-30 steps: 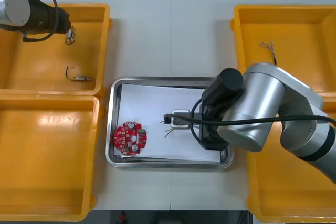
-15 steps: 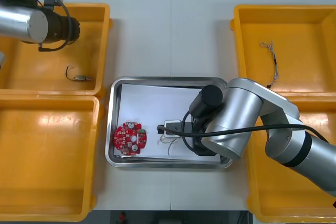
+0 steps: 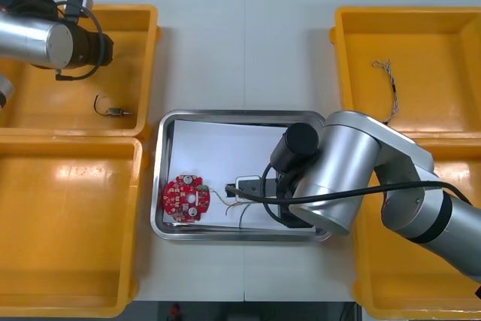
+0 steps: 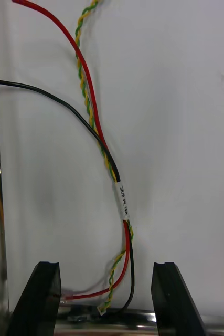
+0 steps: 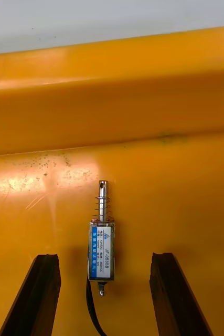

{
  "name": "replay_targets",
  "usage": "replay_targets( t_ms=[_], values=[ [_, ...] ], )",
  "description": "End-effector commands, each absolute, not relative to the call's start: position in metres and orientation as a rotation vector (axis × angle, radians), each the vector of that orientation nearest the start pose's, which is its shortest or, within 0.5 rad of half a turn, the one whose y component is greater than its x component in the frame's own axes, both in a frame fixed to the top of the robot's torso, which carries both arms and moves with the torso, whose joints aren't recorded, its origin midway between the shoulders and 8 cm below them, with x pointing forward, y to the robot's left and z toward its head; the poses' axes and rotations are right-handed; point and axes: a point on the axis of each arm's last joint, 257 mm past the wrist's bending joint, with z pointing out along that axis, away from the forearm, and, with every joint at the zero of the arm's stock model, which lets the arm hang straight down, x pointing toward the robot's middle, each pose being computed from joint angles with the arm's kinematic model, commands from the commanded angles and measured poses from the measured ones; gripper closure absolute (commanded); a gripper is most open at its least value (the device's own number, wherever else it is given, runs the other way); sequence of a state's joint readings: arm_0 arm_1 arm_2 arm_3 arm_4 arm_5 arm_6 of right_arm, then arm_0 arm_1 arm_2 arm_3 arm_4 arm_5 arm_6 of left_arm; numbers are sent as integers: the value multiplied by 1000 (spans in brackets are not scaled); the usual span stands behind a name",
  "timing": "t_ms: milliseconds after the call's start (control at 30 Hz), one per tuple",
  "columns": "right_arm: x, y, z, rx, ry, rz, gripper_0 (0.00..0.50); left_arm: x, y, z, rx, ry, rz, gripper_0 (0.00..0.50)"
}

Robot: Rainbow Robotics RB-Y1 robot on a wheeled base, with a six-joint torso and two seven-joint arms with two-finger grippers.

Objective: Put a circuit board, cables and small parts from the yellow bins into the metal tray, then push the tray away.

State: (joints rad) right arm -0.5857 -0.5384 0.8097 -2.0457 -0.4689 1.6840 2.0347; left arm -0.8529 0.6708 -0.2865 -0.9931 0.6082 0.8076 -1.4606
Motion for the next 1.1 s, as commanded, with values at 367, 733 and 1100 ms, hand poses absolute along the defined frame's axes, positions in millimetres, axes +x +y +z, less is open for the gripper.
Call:
replay_targets(
  t_ms=[367,733,1100],
  values=[
    [392,-106,-179,-1793,1957,-382,0,701,322,-135,158,2131,92,0],
    [417,-139,-115,-1528,1996,-313,0,705,314,-138,156,2111,74,0],
    [446,-203,-62,-975,2175,-250,0,707,318,-148,164,2105,87,35]
  ],
)
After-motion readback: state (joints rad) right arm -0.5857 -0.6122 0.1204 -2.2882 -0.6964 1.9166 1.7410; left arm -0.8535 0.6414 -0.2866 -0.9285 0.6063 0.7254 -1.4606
